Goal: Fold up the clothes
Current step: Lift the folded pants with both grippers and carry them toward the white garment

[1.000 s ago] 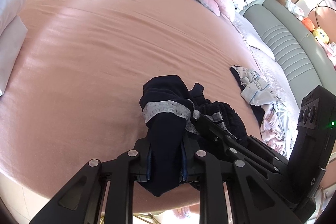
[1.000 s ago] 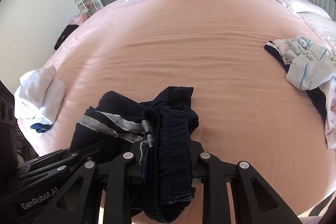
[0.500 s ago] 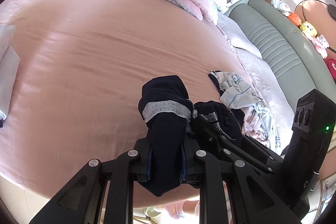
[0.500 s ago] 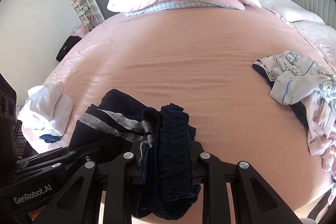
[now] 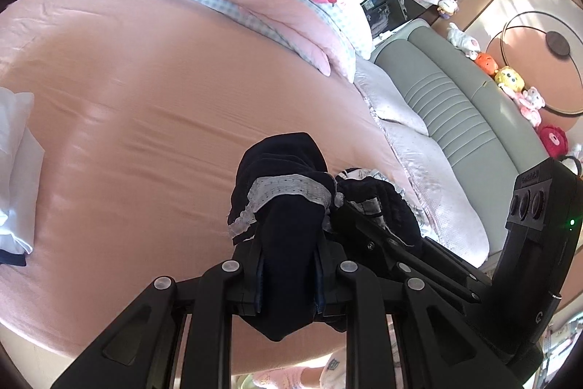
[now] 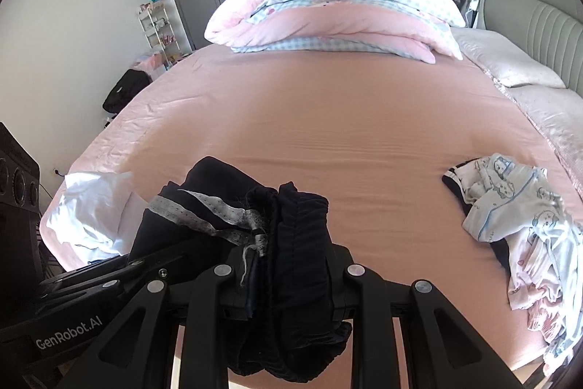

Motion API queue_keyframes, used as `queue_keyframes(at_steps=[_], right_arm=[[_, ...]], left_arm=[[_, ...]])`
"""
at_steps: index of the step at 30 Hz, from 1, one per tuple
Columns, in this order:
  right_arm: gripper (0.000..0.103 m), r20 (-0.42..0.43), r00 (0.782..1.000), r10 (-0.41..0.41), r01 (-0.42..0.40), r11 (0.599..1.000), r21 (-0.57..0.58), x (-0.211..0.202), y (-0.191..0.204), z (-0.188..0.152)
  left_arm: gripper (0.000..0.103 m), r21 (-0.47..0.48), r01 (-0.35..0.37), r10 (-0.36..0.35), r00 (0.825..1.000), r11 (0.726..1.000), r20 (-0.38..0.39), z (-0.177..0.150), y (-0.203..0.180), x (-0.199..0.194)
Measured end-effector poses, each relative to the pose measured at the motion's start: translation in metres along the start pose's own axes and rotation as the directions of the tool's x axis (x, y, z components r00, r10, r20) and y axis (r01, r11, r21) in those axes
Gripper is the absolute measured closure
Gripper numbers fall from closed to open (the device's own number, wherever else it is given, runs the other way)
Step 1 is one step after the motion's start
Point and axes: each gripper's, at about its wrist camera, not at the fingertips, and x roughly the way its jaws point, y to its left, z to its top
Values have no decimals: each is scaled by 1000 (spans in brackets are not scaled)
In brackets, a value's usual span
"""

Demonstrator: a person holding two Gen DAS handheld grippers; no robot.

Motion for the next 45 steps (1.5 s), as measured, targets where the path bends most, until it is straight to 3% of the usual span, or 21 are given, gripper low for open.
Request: queue_keyframes(at_steps=[6,23,33,45], right_arm=[[79,14,1000,9,-8,1000,-26,1,29,20],[79,-6,992,126,-125,978,-169,42,142,58],[79,-34,969,244,-245,941,-233,59,207,72],[79,-93,940,327,-340,908,-246,80,252,78]], left_arm=[[86,-30,25,-24,999,999,44,18,17,-18],[86,-147,-49,72,985,988,159,47,96,-74],[86,-205,-123,170,958,971,230,55,139,-120],[86,-333,-104,199,943,937,266,53,189,-144]])
